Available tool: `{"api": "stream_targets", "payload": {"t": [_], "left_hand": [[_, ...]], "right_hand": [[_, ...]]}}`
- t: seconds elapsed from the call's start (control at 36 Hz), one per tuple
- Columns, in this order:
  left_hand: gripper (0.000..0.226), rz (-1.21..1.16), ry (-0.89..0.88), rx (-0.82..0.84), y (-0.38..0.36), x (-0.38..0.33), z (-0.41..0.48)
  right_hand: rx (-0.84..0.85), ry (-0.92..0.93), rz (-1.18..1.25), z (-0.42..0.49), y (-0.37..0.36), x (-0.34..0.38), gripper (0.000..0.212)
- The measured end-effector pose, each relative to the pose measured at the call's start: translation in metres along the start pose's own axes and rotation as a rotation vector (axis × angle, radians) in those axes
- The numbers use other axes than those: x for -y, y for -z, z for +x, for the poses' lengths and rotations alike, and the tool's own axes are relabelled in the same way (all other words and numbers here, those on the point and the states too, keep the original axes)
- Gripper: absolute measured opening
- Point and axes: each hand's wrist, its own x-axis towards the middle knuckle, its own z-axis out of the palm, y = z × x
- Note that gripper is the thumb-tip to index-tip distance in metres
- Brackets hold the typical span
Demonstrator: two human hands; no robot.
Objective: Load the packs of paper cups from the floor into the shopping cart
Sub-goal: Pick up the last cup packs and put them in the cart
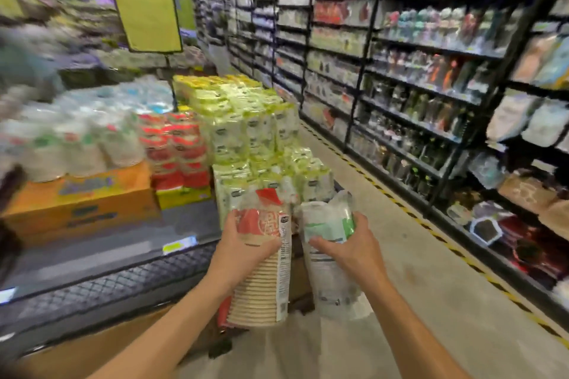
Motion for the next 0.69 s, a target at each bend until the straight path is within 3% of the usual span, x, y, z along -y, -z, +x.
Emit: {"api": "stream_targets", "payload": {"t": [0.14, 0.31, 0.5, 0.69], "left_hand": [[0.113, -0.039, 0.046, -0.248, 0.092, 0.023, 0.001], [0.110, -0.068, 0.144, -0.554, 0.189, 0.046, -0.018], [0.111, -0.069, 0.286, -0.975, 0.284, 0.074, -0.079], [0.109, -0.107, 0.384, -1.329, 0.353, 0.112, -0.177]], "right_hand": [[0.203, 0.208, 0.021, 0.017, -0.082, 0.085, 0.125], [0.447, 0.460, 0.080, 0.015, -0.185, 0.184, 0.101], [0.766, 0.711, 0.076, -0.040, -0.301, 0.285, 0.128], [1.060, 0.906, 0.102, -0.158, -0.390, 0.351, 0.120]]}}
